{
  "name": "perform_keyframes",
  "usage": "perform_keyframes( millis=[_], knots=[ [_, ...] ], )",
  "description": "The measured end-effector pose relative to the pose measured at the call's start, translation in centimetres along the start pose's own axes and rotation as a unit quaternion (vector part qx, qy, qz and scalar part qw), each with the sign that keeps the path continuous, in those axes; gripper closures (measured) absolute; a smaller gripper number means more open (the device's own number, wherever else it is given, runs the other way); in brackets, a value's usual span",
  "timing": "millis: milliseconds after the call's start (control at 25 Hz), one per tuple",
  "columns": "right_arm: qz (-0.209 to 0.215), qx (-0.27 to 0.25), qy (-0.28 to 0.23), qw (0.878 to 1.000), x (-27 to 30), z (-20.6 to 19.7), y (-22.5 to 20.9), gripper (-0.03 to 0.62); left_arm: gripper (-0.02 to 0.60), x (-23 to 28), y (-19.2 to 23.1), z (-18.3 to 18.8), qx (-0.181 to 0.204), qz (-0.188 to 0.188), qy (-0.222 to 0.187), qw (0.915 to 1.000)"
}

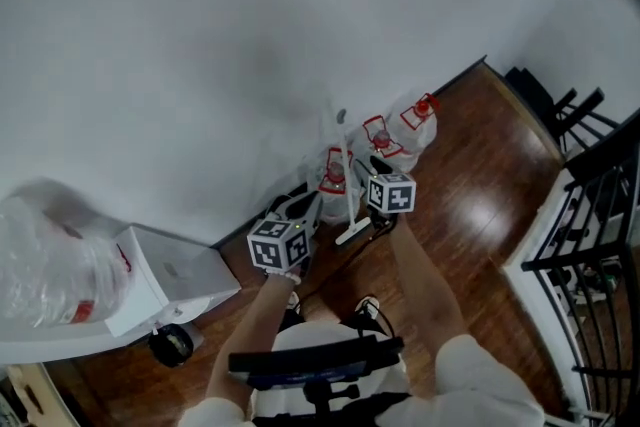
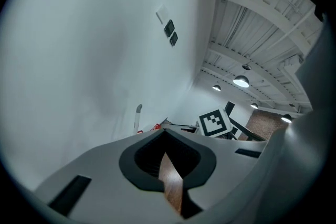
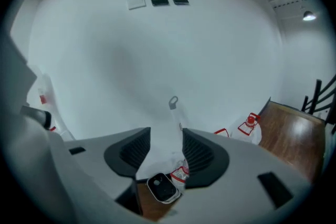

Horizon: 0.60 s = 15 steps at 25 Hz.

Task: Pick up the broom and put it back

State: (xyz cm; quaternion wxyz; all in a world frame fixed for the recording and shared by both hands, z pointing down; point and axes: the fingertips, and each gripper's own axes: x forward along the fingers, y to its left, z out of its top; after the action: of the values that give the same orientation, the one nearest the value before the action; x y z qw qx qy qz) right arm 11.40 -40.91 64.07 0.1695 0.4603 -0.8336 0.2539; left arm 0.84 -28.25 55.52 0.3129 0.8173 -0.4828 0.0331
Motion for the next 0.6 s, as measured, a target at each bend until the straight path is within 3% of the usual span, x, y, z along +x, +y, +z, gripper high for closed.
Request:
perform_keyframes(
  millis=[320,600],
  knots=[
    [-0.019,-0.047,0.035,0.998,9.4,1.0,-0.6,0.369,0.595,0.9,2.9,0.8,-0.024,0.013,-0.005,0.9996],
    [-0.047,-0.080,0.054,0.994,14.1,2.3,-1.2,0.370,0.595,-0.7,4.2,0.7,-0.048,0.028,-0.024,0.9981]
  ],
)
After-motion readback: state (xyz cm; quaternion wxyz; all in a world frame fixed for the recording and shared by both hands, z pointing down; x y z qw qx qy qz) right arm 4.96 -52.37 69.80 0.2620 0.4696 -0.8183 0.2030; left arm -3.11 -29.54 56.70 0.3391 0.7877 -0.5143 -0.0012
